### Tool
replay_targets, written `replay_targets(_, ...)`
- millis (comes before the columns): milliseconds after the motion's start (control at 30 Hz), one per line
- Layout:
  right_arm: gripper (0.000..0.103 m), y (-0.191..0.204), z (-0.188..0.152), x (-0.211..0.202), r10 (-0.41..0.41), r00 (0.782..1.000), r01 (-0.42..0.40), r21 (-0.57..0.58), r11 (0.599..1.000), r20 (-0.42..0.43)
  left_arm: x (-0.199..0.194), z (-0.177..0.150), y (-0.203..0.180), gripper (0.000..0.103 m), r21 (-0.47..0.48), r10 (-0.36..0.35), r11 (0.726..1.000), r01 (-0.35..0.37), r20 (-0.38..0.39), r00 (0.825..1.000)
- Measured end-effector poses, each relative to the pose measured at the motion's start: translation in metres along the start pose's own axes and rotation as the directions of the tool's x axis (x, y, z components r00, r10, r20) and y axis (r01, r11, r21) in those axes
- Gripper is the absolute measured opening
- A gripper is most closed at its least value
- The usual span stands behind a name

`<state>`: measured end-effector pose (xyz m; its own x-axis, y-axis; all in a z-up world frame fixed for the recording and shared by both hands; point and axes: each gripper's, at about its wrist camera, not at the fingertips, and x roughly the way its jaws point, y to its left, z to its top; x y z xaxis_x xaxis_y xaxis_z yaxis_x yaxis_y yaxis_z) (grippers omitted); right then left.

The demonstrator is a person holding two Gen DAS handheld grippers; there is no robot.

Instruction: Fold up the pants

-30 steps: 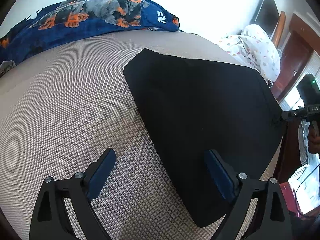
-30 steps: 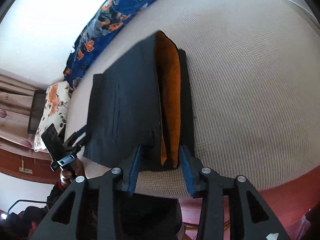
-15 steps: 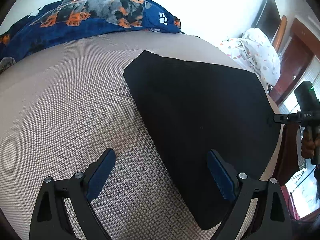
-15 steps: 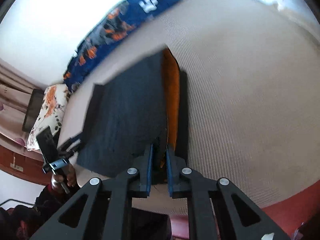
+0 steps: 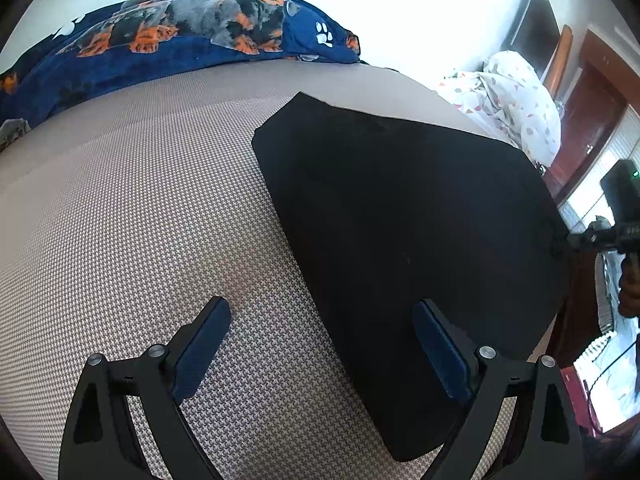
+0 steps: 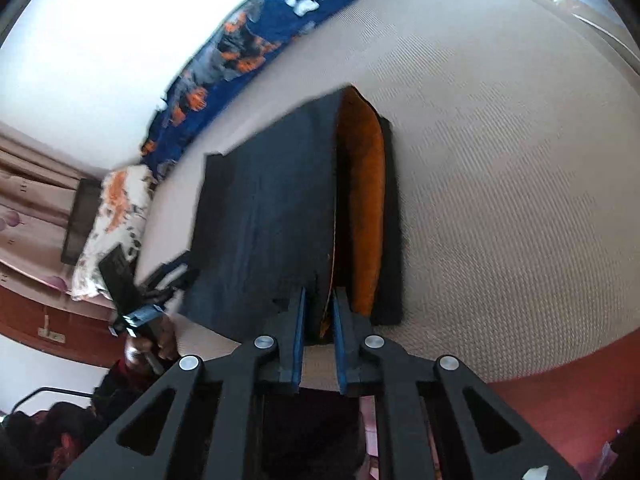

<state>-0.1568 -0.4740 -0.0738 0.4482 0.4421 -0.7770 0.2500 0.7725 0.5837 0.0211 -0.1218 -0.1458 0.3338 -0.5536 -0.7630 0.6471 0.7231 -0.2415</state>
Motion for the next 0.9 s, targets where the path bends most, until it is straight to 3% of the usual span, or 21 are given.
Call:
replay_targets(67,0.011,-0.010,-0.004,0.012,-0.012,0.999,0.013,0.025,1.000,-0.038,0.000,-0.001,-0.001,0.093,0.005,0.003,1.000,-0.003,0.001,1.000)
replay_targets(233,0.013,-0.015,-0.002,0.011,0.023,0.999,-0.020,0.053,0.998,-0.044,0.000,-0.001,-0.001,0.093,0.006,0.004,1.000,-0.004,0.002,1.000)
replay_targets(333,0.023,-0.016,0.000,0.004,0.019,0.999,-0.017,0.059,0.998,-0.031,0.000,-0.001,-0.001,0.094,0.011,0.007,1.000,-0.007,0.000,1.000)
replay_targets(400,0.039,-0.020,0.001,-0.002,0.001,0.999,0.001,0.074,0.997,-0.035,0.000,-0.001,-0.002,0.094,0.010,0.006,1.000,-0.006,0.000,1.000)
replay_targets(533,0.048,-0.035,-0.004,-0.010,0.073,0.994,-0.061,0.154,0.986,-0.076,0.000,-0.002,-0.002,0.094,0.010,0.006,1.000,-0.007,0.003,1.000)
replay_targets(800,0.048,-0.032,-0.011,0.015,0.209,0.972,-0.177,0.243,0.954,-0.111,0.000,-0.003,-0.002,0.094,0.010,0.007,1.000,-0.007,0.007,1.000)
replay_targets(900,0.043,-0.021,-0.009,0.011,0.182,0.979,-0.159,0.213,0.964,-0.095,0.000,-0.003,-0.001,0.094,0.010,0.007,1.000,-0.007,0.008,1.000)
